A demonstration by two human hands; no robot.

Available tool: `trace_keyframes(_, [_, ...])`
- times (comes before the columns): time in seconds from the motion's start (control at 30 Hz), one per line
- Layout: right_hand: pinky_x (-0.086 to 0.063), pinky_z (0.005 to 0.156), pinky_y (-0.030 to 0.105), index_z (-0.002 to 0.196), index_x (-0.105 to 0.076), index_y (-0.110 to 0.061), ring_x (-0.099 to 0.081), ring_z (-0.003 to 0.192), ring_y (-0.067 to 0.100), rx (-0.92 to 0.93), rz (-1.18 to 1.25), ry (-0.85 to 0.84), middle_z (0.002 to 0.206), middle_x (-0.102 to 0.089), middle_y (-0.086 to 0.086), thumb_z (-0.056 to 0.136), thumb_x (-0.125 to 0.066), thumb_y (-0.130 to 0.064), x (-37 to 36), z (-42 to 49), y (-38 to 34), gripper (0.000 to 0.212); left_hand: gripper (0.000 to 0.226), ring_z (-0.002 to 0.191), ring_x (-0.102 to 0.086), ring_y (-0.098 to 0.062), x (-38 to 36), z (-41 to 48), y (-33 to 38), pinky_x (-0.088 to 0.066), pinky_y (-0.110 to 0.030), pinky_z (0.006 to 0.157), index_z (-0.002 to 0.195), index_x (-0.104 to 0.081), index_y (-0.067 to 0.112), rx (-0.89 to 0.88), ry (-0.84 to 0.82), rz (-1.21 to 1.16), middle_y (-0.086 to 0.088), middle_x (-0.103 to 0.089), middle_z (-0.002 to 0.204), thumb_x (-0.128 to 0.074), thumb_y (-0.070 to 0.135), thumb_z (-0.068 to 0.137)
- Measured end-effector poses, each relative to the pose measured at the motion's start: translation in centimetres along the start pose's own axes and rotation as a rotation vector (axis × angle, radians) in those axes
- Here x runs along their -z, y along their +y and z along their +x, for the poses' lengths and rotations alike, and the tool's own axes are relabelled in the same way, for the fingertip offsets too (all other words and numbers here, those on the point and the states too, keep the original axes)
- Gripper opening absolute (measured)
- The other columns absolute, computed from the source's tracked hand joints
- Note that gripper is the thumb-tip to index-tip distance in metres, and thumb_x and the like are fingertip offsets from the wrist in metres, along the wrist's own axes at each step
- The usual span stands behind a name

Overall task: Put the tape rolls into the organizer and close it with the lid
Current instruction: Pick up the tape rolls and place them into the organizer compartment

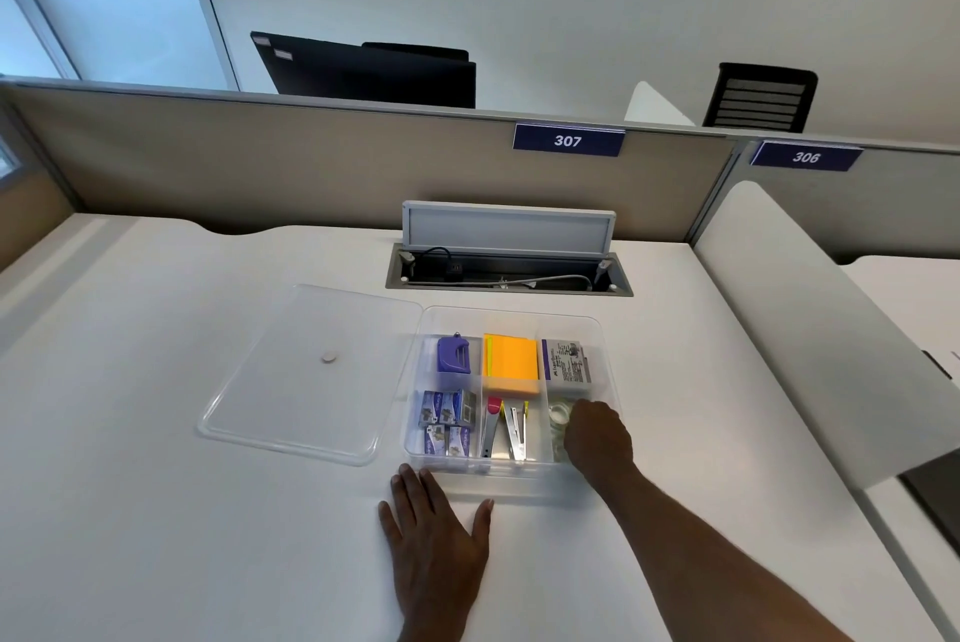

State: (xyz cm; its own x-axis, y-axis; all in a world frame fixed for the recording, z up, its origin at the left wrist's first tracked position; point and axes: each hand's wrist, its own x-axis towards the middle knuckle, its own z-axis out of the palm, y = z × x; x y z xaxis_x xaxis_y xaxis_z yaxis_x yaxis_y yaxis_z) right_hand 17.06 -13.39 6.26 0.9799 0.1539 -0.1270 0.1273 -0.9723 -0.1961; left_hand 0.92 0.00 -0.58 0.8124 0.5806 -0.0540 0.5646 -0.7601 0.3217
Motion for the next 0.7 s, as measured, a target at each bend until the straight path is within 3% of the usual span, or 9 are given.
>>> trace_keyframes(0.27, [-0.052,0.079,0.041,0.101,-0.061,-0.002,-0.053,0.103,0.035,-0.120,0.051,0.074,0.110,-0.054,0.016,0.084,-0.049,-0.005,-0.8,0.3,-1.3,0.021,0.097,0.133,-0.040,-0.038,0.1,0.0,0.0,-0.014,-0.049,0.109,0.132,-0.048,-0.002,0.001,-0.017,-0.004,-0.024,-0.044,0.142,-0.017,0.074,0.080])
trace_keyframes(0.47, [-0.054,0.078,0.042,0.101,-0.061,-0.004,-0.059,0.093,0.038,-0.004,0.068,0.092,0.107,-0.057,0.019,0.084,-0.051,-0.006,-1.2,0.5,-1.2,0.020,0.097,0.133,-0.039,-0.038,0.1,0.1,0.0,-0.015,-0.050,0.109,0.133,-0.047,-0.002,-0.001,-0.016,0.002,-0.025,-0.043,0.142,-0.017,0.073,0.080])
trace_keyframes(0.7, [-0.052,0.086,0.040,0.105,-0.058,-0.004,-0.062,0.099,0.034,0.054,0.195,0.071,0.111,-0.062,0.018,0.089,-0.052,-0.010,-1.2,0.7,-1.1,0.019,0.097,0.132,-0.041,-0.039,0.0,0.1,0.0,-0.017,-0.050,0.108,0.132,-0.048,-0.003,-0.001,-0.018,-0.004,-0.025,-0.044,0.141,-0.017,0.073,0.080])
